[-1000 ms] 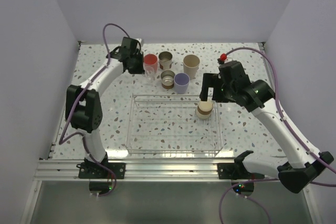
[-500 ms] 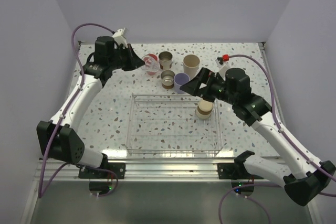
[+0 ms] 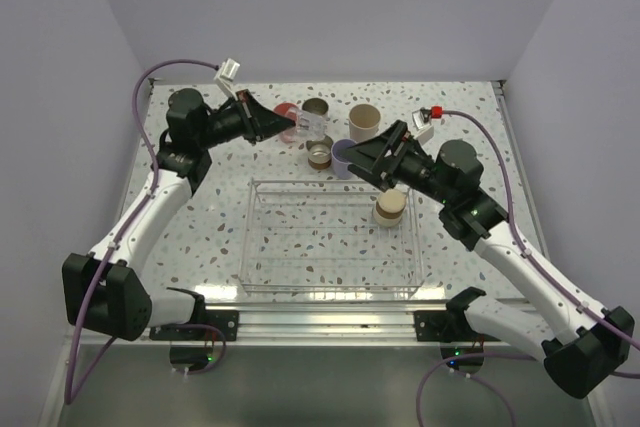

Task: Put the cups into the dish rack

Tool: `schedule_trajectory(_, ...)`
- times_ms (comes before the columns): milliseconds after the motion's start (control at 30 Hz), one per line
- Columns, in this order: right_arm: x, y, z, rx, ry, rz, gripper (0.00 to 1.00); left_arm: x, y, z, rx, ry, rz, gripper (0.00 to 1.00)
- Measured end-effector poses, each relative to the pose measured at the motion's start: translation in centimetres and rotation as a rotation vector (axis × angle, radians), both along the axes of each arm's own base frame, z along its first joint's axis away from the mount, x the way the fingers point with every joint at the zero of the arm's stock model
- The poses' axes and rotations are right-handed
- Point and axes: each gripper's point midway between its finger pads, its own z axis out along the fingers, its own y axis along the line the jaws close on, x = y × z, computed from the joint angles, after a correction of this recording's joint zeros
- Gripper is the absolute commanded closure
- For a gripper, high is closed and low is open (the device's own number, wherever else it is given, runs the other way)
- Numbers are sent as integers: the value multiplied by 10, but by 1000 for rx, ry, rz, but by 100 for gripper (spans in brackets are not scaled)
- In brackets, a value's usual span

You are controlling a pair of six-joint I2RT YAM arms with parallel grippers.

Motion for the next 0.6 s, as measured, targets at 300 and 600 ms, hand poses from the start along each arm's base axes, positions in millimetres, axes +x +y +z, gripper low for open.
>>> schedule_trajectory(300,-2,-1,29,109,-44,-5,2,-30,-9,25,-175,-48,-126,100)
schedule_trajectory(600,11,7,27,135,-27,-4,2,-48,-9,41,-281,-66,-186,100)
